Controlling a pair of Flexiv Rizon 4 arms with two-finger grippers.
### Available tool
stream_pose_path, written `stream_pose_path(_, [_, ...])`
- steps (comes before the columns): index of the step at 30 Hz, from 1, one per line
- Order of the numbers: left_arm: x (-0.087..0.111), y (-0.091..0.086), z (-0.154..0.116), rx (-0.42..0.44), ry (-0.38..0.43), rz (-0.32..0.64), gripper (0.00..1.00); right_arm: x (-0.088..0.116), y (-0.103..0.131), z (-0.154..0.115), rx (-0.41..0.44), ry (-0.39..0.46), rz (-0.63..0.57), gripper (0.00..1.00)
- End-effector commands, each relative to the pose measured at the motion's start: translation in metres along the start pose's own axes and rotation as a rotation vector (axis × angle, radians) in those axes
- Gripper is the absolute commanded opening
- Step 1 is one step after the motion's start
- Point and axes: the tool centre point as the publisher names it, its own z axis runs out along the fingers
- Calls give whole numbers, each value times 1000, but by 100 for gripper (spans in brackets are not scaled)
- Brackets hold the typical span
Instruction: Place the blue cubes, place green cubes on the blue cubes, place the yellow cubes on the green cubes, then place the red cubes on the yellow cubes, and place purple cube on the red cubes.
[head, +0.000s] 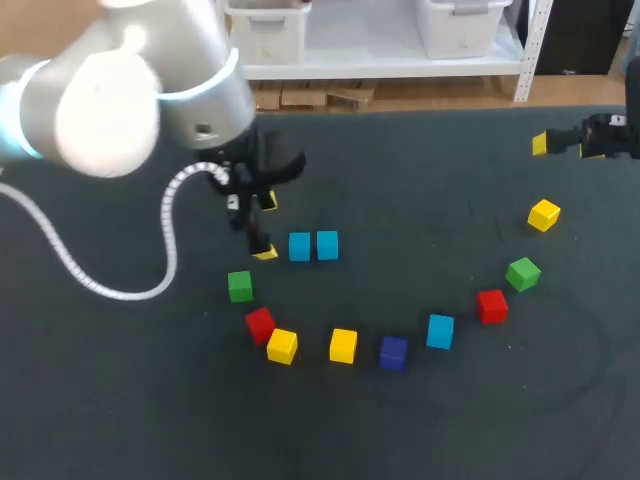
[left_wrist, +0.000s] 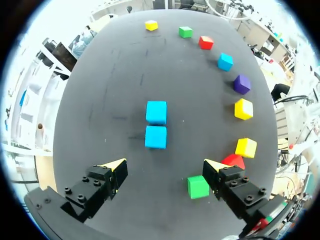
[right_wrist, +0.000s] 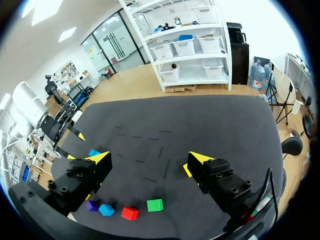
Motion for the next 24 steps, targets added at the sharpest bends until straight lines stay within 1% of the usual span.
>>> stream_pose_path(1, [25, -14, -14, -40, -136, 9, 100, 0, 0, 0, 0, 0, 0, 100])
stream_pose_path(2, [29, -15, -16, -38, -141, 19, 100, 0, 0, 0, 0, 0, 0, 100])
stream_pose_path(4, [35, -14, -20, -39, -125, 14, 100, 0, 0, 0, 0, 0, 0, 100])
stream_pose_path(5, [37, -13, -24, -42, -134, 27, 100, 0, 0, 0, 0, 0, 0, 100])
stream_pose_path(6, [40, -12, -28, -53, -128, 24, 100, 0, 0, 0, 0, 0, 0, 100])
stream_pose_path(8, [48, -8, -35, -54, -153, 21, 100, 0, 0, 0, 0, 0, 0, 100])
stream_pose_path(10, [54, -4, -40, -56, -146, 5, 100, 0, 0, 0, 0, 0, 0, 100])
stream_pose_path(11, [55, -4, -42, -50, -153, 29, 100, 0, 0, 0, 0, 0, 0, 100])
stream_pose_path(12, [56, -3, -44, -53, -150, 26, 100, 0, 0, 0, 0, 0, 0, 100])
stream_pose_path(13, [58, -2, -46, -54, -168, 19, 100, 0, 0, 0, 0, 0, 0, 100])
stream_pose_path(14, [59, -2, -49, -53, -206, 35, 100, 0, 0, 0, 0, 0, 0, 100])
stream_pose_path(17, [64, 0, -51, -34, -258, 39, 100, 0, 0, 0, 0, 0, 0, 100])
stream_pose_path(19, [65, 1, -50, -23, -249, 26, 100, 0, 0, 0, 0, 0, 0, 100])
stream_pose_path(21, [65, 1, -49, -20, -261, 52, 100, 0, 0, 0, 0, 0, 0, 100])
stream_pose_path(24, [63, 0, -50, -30, -259, 52, 100, 0, 0, 0, 0, 0, 0, 100])
